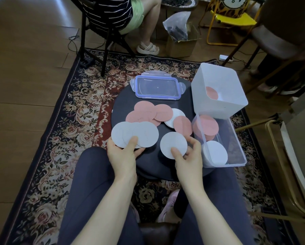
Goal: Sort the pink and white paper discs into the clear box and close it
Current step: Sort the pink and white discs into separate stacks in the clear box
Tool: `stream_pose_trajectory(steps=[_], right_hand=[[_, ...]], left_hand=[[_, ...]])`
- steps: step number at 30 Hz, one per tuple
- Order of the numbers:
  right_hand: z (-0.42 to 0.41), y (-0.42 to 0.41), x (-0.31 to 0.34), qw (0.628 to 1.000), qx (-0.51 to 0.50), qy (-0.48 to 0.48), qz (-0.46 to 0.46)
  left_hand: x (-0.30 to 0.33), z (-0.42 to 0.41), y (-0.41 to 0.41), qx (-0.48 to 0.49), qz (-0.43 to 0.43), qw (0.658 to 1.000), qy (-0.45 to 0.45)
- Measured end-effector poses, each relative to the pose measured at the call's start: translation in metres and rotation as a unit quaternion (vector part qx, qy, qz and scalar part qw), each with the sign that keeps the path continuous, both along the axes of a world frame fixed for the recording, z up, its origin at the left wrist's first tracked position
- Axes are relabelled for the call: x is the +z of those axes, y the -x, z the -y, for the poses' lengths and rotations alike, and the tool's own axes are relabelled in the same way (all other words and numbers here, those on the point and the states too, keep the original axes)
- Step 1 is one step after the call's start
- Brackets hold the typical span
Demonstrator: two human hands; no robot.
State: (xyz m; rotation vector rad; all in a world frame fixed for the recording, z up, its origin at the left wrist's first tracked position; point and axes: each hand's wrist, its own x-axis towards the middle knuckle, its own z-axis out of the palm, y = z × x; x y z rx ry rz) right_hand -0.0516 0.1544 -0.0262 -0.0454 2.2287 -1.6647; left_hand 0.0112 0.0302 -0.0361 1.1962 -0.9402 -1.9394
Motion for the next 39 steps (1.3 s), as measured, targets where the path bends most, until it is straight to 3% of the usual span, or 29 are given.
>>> stream_pose_trajectory(steps=[2,5,8,12,15,19,23,25,27,29,33,39], right_hand=[[-0.004,-0.005,0.000,0.996,0.006,0.080,0.049],[-0.006,-0.004,0.001,0.990,0.027,0.116,0.079],[-0.007,0.000,0.004,0.988,0.060,0.113,0.083],[-0.007,0.003,0.006,0.991,0.078,0.087,0.058],[-0.007,0.001,0.001,0.993,0.108,0.045,0.005],[-0.011,-0.007,-0.004,0.988,0.125,0.011,-0.089],[-0.016,-0.006,-0.002,0.983,0.125,0.005,-0.131],[-0.020,-0.005,-0.004,0.984,0.127,-0.011,-0.128],[-0.022,-0.002,-0.006,0.986,0.122,-0.020,-0.114],[-0.022,0.000,-0.006,0.986,0.132,-0.008,-0.099],[-0.019,-0.001,-0.006,0.978,0.178,0.011,-0.106],[-0.023,0.000,-0.007,0.981,0.141,0.007,-0.134]], left_hand=[[0.001,0.000,-0.004,-0.037,0.010,0.999,0.019],[0.005,-0.003,-0.008,-0.162,-0.002,0.986,0.040],[0.009,-0.008,-0.011,-0.249,-0.031,0.966,0.058],[0.004,-0.013,-0.011,-0.294,-0.065,0.950,0.077],[0.001,-0.015,-0.010,-0.299,-0.005,0.938,0.176],[0.001,-0.014,-0.010,-0.323,0.123,0.859,0.377],[-0.008,-0.008,-0.012,-0.297,0.185,0.738,0.577],[-0.012,-0.005,-0.013,-0.281,0.205,0.694,0.630],[-0.015,-0.003,-0.015,-0.292,0.218,0.674,0.642],[-0.015,-0.003,-0.017,-0.312,0.213,0.689,0.618],[-0.009,-0.008,-0.017,-0.349,0.149,0.768,0.515],[-0.009,-0.008,-0.016,-0.333,0.158,0.768,0.525]])
